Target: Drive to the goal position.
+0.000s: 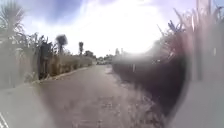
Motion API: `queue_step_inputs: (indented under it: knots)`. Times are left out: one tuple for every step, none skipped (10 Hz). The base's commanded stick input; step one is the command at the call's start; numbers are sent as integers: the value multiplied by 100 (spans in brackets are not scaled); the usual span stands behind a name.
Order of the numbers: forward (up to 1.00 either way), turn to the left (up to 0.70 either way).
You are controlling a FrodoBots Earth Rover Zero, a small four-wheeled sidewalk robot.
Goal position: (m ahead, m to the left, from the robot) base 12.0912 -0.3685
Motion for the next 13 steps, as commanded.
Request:
queue_step_inputs:
  knots:
    - [85, -32]
    - [85, -31]
    - [85, 0]
    - [85, 0]
    - [85, 0]
    - [85, -1]
    - [85, -3]
    - [85, -4]
    - [85, -27]
    - [85, -21]
    - [85, -14]
    - [85, -9]
    - [85, -3]
